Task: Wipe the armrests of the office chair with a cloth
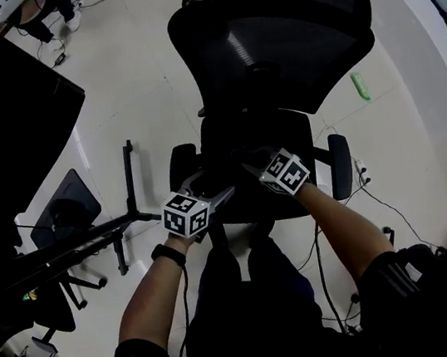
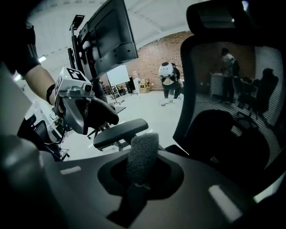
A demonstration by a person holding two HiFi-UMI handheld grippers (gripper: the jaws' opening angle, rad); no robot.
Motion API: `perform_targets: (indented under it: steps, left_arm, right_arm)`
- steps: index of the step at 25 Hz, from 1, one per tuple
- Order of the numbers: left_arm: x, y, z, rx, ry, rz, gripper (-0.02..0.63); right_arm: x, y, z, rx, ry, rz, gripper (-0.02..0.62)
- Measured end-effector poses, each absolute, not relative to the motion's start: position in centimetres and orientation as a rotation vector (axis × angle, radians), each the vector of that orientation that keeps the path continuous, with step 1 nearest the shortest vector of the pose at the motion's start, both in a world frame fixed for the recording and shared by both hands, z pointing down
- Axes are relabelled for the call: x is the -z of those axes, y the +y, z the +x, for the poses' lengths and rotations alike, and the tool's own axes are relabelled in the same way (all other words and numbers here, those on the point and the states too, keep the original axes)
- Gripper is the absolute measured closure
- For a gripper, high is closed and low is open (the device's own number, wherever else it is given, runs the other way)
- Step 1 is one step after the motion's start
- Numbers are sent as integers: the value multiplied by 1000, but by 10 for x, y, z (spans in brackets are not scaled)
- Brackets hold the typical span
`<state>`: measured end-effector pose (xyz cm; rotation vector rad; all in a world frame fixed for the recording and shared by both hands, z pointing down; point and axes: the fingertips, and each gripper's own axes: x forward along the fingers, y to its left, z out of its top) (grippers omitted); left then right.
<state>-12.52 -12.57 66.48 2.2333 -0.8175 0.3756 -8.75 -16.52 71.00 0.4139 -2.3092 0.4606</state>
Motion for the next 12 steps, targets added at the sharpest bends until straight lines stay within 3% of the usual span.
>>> perform_targets:
  steps: [12]
  left_arm:
    - [-677, -147, -240, -309, -987, 2158, 273]
  right_arm:
    - [-736, -197, -222, -358, -2282, 249, 560]
